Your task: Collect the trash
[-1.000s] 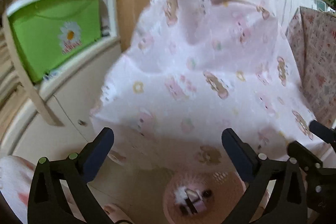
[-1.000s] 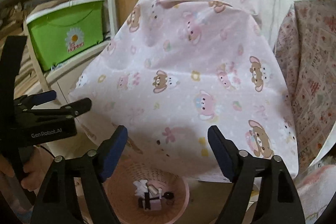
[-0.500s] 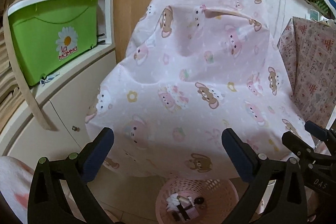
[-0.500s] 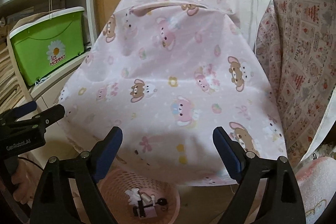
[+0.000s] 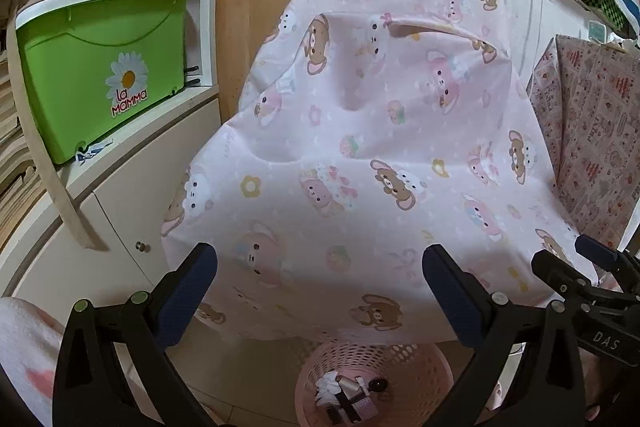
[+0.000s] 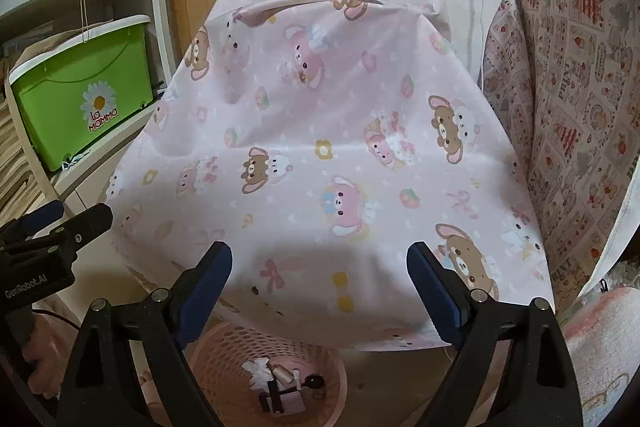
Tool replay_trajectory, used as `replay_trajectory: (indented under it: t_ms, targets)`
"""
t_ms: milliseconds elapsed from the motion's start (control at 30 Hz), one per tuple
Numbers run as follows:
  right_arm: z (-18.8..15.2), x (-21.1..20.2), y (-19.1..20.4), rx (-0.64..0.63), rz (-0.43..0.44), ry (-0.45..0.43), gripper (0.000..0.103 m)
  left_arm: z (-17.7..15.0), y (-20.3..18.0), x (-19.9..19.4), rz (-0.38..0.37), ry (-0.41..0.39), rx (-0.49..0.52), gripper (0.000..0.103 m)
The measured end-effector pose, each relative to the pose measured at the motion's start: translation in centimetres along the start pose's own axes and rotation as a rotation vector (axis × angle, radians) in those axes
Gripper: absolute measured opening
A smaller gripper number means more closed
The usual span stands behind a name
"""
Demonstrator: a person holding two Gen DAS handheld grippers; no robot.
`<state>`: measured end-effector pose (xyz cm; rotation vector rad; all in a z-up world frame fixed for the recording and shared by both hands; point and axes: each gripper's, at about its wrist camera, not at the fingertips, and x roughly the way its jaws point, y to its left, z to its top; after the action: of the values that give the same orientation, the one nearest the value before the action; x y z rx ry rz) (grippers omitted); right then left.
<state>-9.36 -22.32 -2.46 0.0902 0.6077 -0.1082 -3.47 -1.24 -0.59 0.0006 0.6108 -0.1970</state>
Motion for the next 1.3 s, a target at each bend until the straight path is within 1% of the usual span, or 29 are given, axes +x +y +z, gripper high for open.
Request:
replay_trajectory:
  t_ms: [100,200,367,567,767,900,1033,1300]
  targets:
    - [0.0,-0.1,0.1,-0.008,-0.004,-0.006,0.091,0.1,-0.1,-0.4,0.021,-0.034,0.012,0.102]
    - [-0.1,-0.2,0.2,-0.014,-0.005,-0.007,0.091,0.2,-0.2,-0.6,0.02,-0.049,0.021,0.102]
    - [-0.1,-0.2,0.2,-0.011,-0.006,-0.005,0.091,0.0,-0.5,-0.4,0.021,-0.039,0.033,0.102]
    - [-0.1,-0.2,0.2,-0.008,-0.006,-0.008,0.091,-0.1,-0.8,-0.6,0.027,-0.05,0.048,0.102]
    - [0.0,-0.3,0.0,0.002,-0.007,-0.009,0.091,-0.2,-0.8,-0.3,0.005,-0.031,0.036,0.102]
    - [0.1,-0.3,-0.1,0.005,-0.008,-0.007,0.091,-0.2,-1.0,-0.3,0.007,-0.032,0.043,0.102]
    - [0.0,-0.3,-0.2,0.007,-0.006,-0.006,0.091,-0.2,-0.8,-0.1,-0.016,-0.014,0.024,0.102]
    - [0.1,-0.2,-0.2,0.005,-0.006,-0.005,0.091,-0.2,-0.6,0.1,-0.018,-0.008,0.009,0.102]
